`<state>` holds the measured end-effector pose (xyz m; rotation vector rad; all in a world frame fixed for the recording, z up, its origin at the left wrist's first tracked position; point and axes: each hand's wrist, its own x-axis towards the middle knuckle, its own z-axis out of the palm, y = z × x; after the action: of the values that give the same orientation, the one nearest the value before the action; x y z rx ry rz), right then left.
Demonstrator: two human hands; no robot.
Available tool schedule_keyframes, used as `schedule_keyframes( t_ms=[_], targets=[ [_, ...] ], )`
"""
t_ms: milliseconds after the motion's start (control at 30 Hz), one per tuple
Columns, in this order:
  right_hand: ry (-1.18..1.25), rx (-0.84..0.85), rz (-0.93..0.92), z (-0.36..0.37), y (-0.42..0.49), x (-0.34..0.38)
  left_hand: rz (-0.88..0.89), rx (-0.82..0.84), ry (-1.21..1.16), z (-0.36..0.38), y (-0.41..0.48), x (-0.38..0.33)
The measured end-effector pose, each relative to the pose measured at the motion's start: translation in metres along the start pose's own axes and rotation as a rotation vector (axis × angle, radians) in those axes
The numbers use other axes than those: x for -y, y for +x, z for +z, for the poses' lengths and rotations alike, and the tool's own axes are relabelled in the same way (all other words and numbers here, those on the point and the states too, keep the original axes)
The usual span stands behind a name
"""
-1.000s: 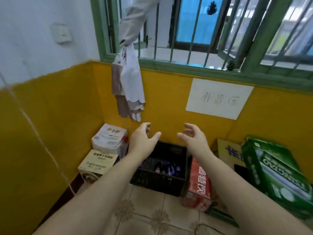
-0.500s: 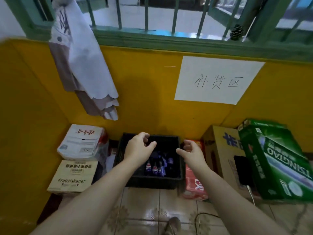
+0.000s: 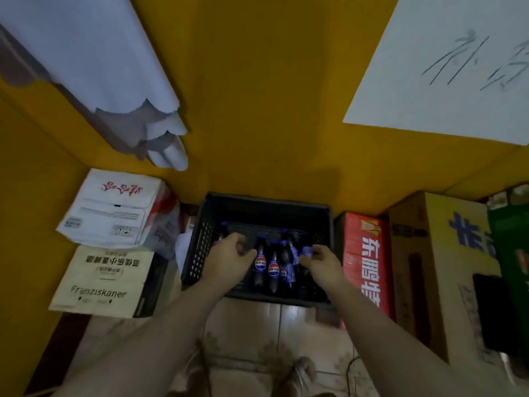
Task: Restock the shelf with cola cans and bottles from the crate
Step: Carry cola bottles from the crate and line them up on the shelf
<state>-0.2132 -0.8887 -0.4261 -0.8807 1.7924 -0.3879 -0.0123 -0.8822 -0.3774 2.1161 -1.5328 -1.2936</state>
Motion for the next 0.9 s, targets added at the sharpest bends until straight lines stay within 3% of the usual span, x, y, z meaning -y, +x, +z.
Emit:
schedule_keyframes(
  t_ms=[267,433,533,700,900],
  targets=[
    [-0.006,0.057,0.154,0.110,0.172,-0.100,-0.078,0.117,-0.029,0.123,0.179,0.138],
    [-0.156,0.141,0.188,0.165,0.268,-0.158,-0.172,0.234,0.014,0.212,0.276,0.212],
    [-0.221,0.170,0.220,0.185,0.299,-0.182,-0.216,0.201,0.049,0.242,0.314,0.233],
    [-0.330,0.236,0.301,0.197,0.328,-0.208,-0.231,0.188,-0.136,0.280,0.364,0.254],
    [-0.261,0.199,0.315,0.215,0.346,-0.204,-0.275,0.322,-0.145,0.311,0.368,0.272]
  ],
)
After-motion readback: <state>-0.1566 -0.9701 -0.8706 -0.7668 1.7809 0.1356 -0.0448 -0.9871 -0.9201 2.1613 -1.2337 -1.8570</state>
